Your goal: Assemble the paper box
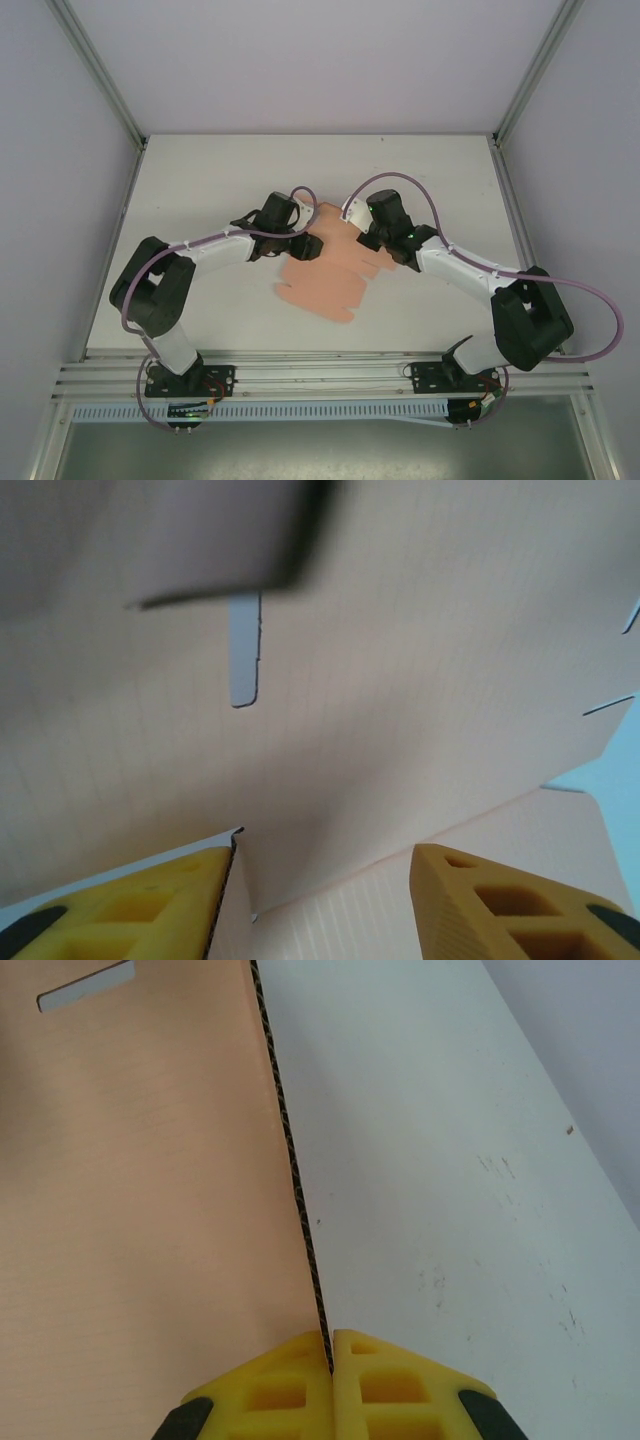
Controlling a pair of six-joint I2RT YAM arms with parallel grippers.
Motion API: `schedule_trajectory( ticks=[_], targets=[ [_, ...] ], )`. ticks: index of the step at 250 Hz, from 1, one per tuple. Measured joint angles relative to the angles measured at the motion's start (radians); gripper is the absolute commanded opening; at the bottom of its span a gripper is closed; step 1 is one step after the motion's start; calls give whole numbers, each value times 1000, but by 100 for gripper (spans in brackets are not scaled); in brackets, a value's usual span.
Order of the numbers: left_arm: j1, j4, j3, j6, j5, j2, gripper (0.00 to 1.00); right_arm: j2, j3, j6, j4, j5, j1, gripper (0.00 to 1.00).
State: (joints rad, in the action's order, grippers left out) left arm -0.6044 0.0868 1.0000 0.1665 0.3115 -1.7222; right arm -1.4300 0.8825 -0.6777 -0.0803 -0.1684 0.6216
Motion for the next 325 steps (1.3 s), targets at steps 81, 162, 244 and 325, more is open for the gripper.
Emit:
schedule_trajectory(
  ticks=[81, 162, 244, 325],
  targets=[
    [-6, 1, 14, 19, 34, -50, 51, 0, 0, 5, 0, -45, 21, 0],
    [-24, 4, 13, 42, -141, -35, 50, 34, -44, -35, 34, -43, 32, 0],
    [-18, -29, -82, 55, -192, 25, 51, 138, -67, -87, 26, 50, 39, 0],
    [42, -178, -194, 26, -19, 83, 45, 139, -64, -95, 3, 113, 39, 0]
  ],
)
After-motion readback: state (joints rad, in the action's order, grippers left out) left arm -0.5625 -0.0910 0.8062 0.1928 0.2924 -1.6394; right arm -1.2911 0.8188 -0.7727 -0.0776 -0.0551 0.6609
